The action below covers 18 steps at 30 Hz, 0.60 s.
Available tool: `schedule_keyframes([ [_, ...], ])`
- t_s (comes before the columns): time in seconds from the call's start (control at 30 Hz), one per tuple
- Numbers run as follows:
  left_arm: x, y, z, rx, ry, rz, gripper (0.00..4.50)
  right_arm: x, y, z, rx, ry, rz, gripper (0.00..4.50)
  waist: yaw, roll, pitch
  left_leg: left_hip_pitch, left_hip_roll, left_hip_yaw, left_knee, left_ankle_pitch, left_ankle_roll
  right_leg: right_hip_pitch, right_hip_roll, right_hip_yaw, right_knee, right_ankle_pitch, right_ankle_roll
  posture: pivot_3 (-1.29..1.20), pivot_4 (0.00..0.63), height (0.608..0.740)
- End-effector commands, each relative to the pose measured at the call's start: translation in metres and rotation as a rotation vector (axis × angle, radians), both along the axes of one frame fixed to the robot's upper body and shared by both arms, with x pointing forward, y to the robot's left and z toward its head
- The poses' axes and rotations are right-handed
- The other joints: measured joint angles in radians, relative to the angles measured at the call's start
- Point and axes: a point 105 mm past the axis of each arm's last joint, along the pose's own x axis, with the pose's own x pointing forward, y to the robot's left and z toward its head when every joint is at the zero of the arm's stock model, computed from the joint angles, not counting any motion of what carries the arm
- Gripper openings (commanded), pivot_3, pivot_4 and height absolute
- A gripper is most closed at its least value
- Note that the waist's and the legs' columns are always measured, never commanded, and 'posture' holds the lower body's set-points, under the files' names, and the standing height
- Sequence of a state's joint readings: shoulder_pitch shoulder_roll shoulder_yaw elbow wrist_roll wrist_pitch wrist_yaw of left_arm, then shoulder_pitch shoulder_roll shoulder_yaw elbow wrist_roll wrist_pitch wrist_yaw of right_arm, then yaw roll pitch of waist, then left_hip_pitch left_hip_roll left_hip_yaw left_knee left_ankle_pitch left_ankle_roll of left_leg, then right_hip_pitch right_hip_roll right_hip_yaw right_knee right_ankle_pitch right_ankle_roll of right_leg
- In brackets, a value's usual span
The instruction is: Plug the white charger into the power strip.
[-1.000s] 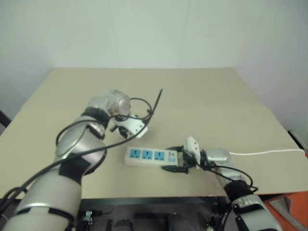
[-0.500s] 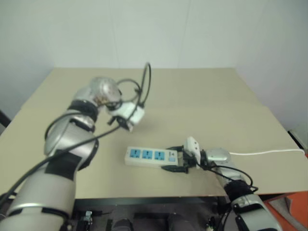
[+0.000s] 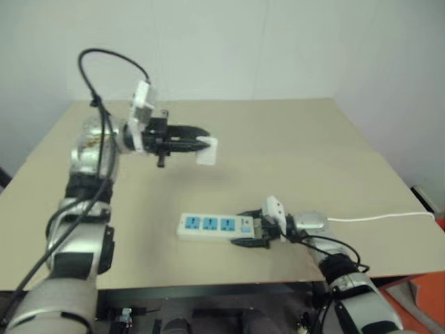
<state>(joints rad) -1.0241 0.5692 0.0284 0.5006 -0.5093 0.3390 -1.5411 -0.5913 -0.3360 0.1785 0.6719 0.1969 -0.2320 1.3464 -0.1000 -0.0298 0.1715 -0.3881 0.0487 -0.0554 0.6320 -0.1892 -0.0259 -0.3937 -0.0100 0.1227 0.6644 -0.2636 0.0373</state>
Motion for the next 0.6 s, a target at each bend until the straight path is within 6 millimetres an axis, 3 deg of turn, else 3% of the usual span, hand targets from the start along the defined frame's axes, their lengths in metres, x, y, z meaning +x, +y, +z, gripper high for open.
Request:
schedule_keyframes([
  [0.03, -0.014, -0.007, -0.009, -0.054, 0.041, -0.021, 0.95, 0.001, 0.001, -0.003, -0.01, -0.001, -0.003, 3.42, -0.001, 0.0, 0.0, 0.003, 0.0, 0.0, 0.0, 0.0, 0.0, 0.003, 0.0, 0.0, 0.0, 0.0, 0.0, 0.0, 0.15, 0.74],
  [0.23, -0.021, -0.021, -0.045, -0.058, 0.032, 0.016, 0.95, 0.0, 0.004, -0.004, -0.01, 0.001, 0.004, 3.42, -0.001, 0.0, 0.0, 0.006, 0.0, 0.0, -0.001, 0.0, 0.0, 0.005, 0.0, 0.0, -0.001, 0.0, 0.0, 0.0, 0.15, 0.74],
  [0.6, -0.022, -0.037, -0.056, -0.082, -0.073, 0.045, 0.95, 0.0, 0.003, -0.003, -0.006, -0.006, 0.0, 3.42, -0.002, 0.0, 0.0, 0.006, 0.0, 0.001, -0.002, 0.0, 0.0, 0.005, 0.0, 0.001, -0.002, 0.0, 0.0, 0.0, 0.15, 0.74],
])
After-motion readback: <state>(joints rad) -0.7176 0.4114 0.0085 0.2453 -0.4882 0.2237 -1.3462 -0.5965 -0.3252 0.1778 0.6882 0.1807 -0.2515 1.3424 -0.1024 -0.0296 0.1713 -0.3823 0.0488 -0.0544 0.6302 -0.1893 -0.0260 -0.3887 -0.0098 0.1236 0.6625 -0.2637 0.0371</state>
